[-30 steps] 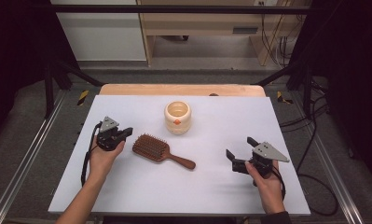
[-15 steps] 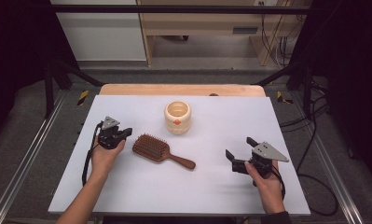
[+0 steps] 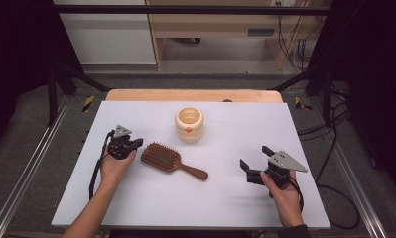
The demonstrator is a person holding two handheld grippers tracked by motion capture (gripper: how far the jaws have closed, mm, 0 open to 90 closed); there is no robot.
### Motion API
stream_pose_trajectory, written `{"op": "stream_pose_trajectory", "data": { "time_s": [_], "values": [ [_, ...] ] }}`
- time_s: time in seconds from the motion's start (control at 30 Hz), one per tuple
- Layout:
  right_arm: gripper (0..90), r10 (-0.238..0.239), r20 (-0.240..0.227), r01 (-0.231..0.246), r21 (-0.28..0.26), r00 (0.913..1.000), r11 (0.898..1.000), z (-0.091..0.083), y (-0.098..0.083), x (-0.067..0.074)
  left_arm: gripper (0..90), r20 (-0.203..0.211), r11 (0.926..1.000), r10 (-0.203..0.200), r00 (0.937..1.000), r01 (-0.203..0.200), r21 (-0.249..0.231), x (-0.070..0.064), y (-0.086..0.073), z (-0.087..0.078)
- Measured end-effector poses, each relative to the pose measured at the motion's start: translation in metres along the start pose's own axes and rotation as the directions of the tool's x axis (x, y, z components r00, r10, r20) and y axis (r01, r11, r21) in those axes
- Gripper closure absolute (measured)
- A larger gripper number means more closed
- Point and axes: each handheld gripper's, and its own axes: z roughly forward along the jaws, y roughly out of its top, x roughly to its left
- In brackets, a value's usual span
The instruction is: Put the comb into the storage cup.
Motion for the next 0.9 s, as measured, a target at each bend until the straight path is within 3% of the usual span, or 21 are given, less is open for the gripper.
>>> {"op": "stream_pose_trajectory", "data": {
  "time_s": [0.47, 0.9],
  "values": [
    [5.2, 0.005, -0.007, -0.005, 0.008, 1.0000, 1.000, 0.000, 0.000, 0.001, 89.4, 0.010, 0.9965, 0.005, 0.9999, -0.006, 0.084, -0.003, -0.009, 0.007],
    [5.0, -0.002, -0.021, 0.002, 0.015, 0.9998, 1.000, 0.001, 0.000, 0.003, 89.6, 0.017, 0.9950, 0.014, 0.9998, -0.016, 0.098, -0.007, -0.012, 0.008]
  ]
}}
